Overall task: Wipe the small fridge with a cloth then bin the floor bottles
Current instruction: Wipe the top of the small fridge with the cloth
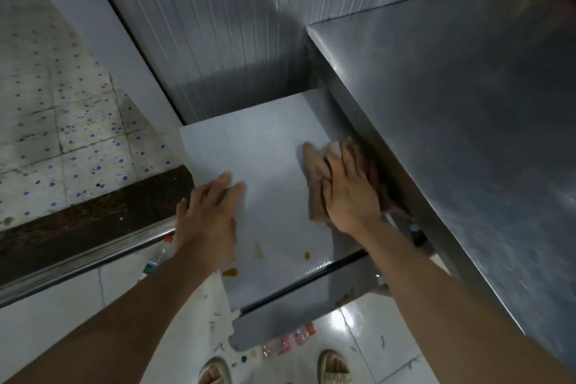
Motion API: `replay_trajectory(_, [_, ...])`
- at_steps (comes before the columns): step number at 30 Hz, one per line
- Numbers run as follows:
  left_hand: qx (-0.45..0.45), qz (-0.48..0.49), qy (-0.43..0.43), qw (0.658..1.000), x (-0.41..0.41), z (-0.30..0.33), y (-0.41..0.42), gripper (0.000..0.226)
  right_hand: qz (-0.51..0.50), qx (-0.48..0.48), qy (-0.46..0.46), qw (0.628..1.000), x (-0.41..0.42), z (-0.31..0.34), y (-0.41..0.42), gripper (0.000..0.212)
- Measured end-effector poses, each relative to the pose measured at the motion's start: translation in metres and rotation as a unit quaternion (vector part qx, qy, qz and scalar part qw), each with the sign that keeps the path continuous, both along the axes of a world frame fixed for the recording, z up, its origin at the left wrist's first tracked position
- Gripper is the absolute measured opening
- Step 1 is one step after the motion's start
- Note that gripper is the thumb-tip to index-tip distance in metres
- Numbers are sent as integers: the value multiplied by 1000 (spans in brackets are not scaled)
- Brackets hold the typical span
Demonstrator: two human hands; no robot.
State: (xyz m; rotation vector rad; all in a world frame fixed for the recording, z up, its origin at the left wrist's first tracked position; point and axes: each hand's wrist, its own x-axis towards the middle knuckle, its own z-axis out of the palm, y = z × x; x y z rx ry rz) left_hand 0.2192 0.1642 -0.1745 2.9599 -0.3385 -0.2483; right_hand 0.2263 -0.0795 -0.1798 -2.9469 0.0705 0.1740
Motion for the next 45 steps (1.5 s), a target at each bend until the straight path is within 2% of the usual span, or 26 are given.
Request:
replay_trajectory(3, [-3, 8, 13, 1000, 1, -2, 0, 64, 30, 17, -19, 999, -12, 2, -4, 60])
replay_trajectory(6, [-31, 18, 27, 999, 1, -2, 0, 63, -14, 38, -90, 995, -77, 3, -4, 54])
replay_trajectory(9, [-55, 15, 34, 998, 2, -2, 5, 62, -31, 18, -70, 997, -120, -1, -7, 63])
replay_trajectory(13, [-71, 16, 46, 996, 2, -4, 9, 59, -16, 12, -80, 997, -81, -4, 1, 51])
replay_trajectory(17, [-88, -13, 65, 994, 8, -2, 16, 61, -63, -27, -23, 997, -42, -4, 25, 63])
replay_trajectory(21, [-169, -35, 45, 984, -4, 2, 34, 64, 14, 20, -66, 998, -98, -8, 73, 56])
replay_trajectory(24, [-166, -81, 25, 983, -15, 1, 48, 62, 53, 43, -55, 996, -128, -10, 97, 53])
replay_trajectory(27, [-180, -87, 26, 979, -12, 2, 53, 61, 106, 0, -31, 994, -91, -7, 85, 56])
replay_trajectory(31, [-207, -44, 24, 977, -11, 4, 57, 65, 28, -40, 25, 999, -12, -8, 100, 62])
replay_trajectory(33, [-216, -12, 34, 976, -12, 6, 63, 66, 41, -20, 15, 999, -18, -7, 119, 60])
replay_trajectory(36, [-224, 17, 44, 973, -13, 9, 73, 65, 90, 15, -37, 995, -76, -2, 143, 59])
replay_trajectory(39, [-228, 40, 63, 971, -13, 9, 81, 62, 87, 26, -22, 996, -104, -6, 155, 59])
replay_trajectory(42, [-228, 43, 84, 969, -10, 9, 88, 60, 112, -11, -13, 994, -62, -9, 165, 64])
replay_trajectory(45, [-226, 35, 67, 971, -8, 11, 93, 60, 101, -38, -5, 994, 4, -10, 184, 67])
